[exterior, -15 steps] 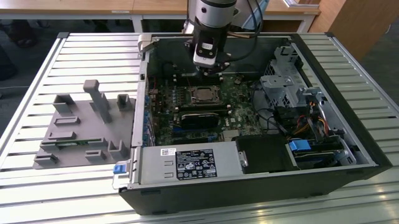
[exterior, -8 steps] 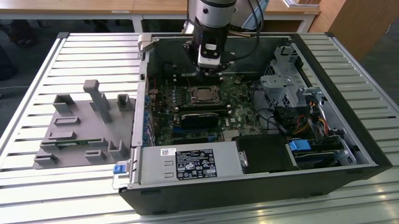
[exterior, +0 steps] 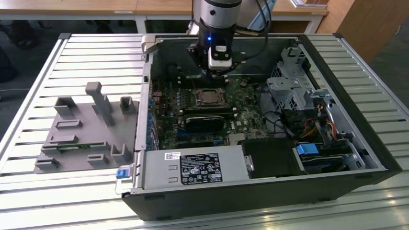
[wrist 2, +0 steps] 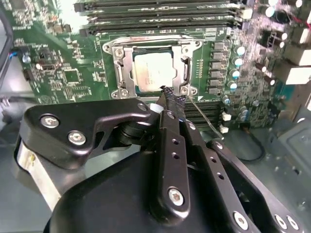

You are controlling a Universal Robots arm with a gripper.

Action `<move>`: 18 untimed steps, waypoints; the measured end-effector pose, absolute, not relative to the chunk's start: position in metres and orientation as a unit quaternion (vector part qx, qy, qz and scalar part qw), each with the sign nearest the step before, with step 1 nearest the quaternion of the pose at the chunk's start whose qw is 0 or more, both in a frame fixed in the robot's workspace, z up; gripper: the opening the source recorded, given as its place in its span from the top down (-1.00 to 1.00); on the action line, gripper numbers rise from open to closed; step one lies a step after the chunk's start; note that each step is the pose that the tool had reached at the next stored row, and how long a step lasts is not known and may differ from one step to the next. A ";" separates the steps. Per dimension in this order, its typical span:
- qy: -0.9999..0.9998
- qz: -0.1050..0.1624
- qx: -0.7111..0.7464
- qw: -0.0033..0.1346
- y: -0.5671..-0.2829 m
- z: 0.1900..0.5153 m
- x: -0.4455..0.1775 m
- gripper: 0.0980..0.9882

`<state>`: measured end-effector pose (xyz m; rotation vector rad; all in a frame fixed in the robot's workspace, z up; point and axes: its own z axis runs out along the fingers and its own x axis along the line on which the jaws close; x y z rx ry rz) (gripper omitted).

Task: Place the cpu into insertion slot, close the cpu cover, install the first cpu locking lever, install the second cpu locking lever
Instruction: 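Install the first cpu locking lever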

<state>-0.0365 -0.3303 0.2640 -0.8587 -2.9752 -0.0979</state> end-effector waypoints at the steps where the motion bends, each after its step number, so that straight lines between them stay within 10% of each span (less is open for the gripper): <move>1: -0.962 -0.032 -0.270 0.021 -0.330 0.264 -0.037 0.98; 18: -0.989 -0.036 -0.145 0.007 -0.330 0.263 -0.037 0.98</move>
